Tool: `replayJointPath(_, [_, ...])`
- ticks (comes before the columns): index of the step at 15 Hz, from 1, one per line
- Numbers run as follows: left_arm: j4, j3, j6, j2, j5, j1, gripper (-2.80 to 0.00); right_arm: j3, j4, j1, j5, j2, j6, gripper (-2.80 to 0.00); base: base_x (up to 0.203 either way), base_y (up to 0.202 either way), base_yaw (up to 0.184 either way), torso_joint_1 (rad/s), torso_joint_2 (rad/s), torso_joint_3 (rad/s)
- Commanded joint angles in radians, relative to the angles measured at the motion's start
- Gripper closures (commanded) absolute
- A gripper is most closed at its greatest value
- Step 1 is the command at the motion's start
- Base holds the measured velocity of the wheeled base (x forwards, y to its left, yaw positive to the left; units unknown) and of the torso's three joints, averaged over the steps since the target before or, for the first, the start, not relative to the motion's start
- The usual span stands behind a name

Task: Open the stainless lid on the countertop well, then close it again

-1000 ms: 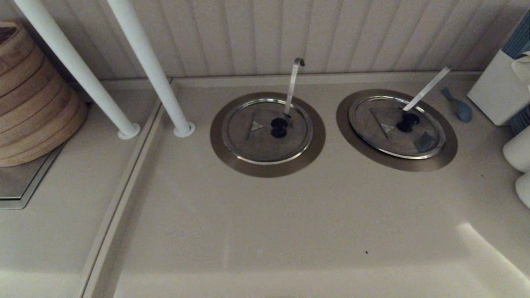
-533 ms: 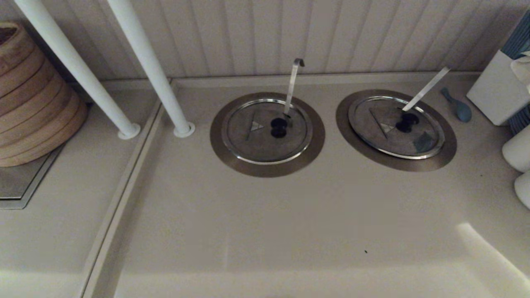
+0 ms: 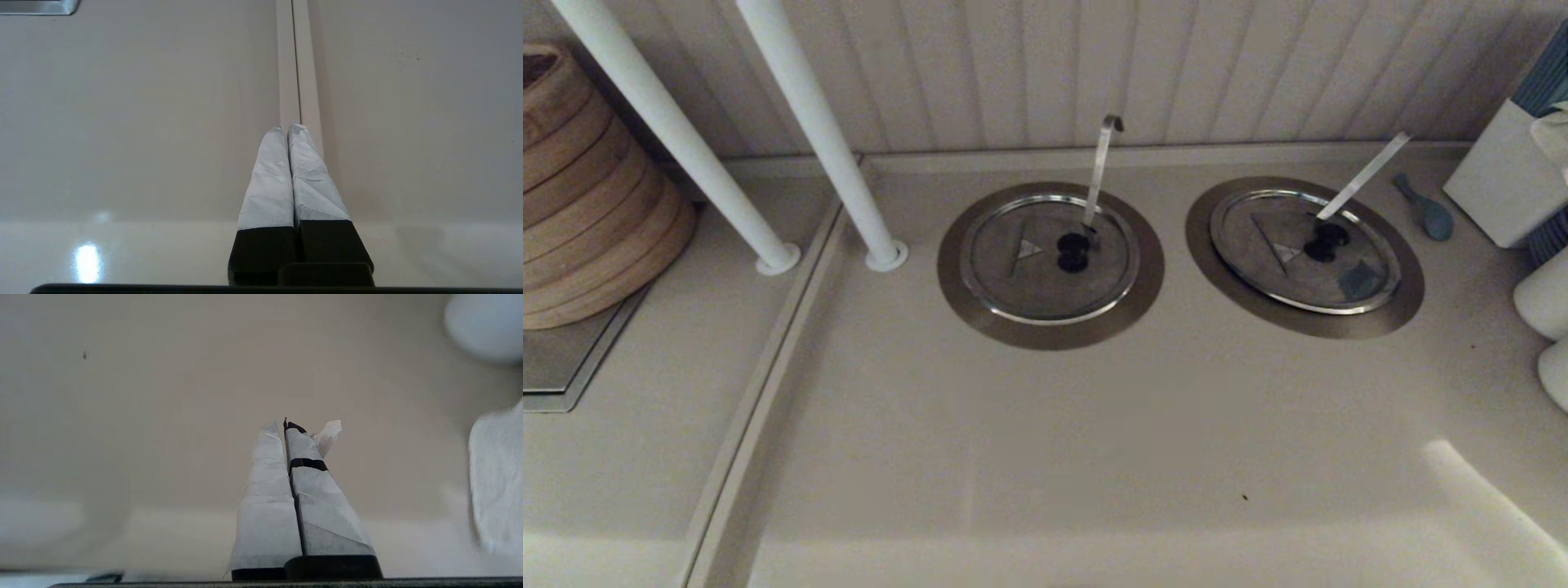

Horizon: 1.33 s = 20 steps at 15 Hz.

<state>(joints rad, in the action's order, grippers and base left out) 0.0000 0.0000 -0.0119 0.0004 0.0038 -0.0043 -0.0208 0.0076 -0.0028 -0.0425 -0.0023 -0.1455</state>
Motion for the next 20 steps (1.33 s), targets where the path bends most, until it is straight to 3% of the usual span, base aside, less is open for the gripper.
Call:
replayJointPath(1, [0.000, 0.000, 0.000, 0.001, 0.001, 0.000, 0.00, 0.021, -0.007, 0.000, -0.017, 0.004, -0.036, 0.00, 0.000, 0.000, 0.000, 0.000, 0.00, 0.000])
replayJointPath(5, [0.000, 0.000, 0.000, 0.001, 0.001, 0.000, 0.00, 0.021, -0.003, 0.001, 0.015, 0.004, 0.098, 0.00, 0.000, 0.000, 0.000, 0.000, 0.00, 0.000])
replayJointPath(8, [0.000, 0.000, 0.000, 0.001, 0.001, 0.000, 0.00, 0.021, -0.008, 0.000, 0.041, 0.004, 0.147, 0.00, 0.000, 0.000, 0.000, 0.000, 0.00, 0.000])
replayJointPath(20, [0.000, 0.000, 0.000, 0.001, 0.001, 0.000, 0.00, 0.021, -0.008, 0.000, 0.041, 0.004, 0.149, 0.00, 0.000, 0.000, 0.000, 0.000, 0.00, 0.000])
